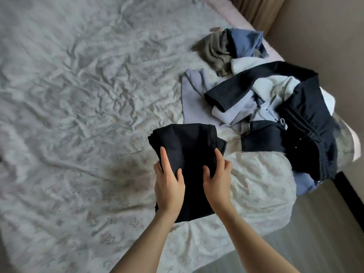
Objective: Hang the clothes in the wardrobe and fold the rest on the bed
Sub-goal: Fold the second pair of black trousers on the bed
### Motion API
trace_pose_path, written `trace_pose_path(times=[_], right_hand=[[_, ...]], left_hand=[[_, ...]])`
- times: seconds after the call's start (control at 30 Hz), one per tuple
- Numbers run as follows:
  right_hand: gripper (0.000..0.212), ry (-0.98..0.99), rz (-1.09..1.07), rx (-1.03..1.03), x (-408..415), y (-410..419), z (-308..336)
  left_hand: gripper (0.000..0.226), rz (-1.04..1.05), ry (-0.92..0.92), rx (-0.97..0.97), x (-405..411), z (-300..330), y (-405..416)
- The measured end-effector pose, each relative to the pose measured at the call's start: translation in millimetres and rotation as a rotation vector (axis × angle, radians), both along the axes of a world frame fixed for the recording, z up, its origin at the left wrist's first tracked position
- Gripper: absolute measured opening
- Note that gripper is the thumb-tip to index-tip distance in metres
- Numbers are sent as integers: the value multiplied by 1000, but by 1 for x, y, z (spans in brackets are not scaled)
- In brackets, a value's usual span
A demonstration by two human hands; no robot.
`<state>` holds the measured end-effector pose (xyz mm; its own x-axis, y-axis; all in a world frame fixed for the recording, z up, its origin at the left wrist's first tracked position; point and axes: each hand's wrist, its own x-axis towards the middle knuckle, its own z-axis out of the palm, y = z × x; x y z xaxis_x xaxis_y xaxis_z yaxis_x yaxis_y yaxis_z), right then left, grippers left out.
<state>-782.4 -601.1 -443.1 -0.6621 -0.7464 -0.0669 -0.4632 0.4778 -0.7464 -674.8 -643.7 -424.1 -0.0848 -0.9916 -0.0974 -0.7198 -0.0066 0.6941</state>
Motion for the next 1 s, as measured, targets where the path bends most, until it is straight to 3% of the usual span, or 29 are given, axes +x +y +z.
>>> trace_pose_path(times=[0.3, 0.53, 0.77, 1.0], right_hand=[[55, 34, 195, -154, 85, -77, 87], [52, 31, 484, -328, 213, -100, 152], [50, 54, 728, -493, 402, -65, 214], [49, 85, 830, -701, 608, -12, 283]], left_hand=[[76, 202, 20, -190, 86, 89, -47], [75, 466, 64, -354, 226, 146, -46], [73, 651, 114, -509, 418, 207, 8], [71, 737, -79, -665, 617, 283, 80]])
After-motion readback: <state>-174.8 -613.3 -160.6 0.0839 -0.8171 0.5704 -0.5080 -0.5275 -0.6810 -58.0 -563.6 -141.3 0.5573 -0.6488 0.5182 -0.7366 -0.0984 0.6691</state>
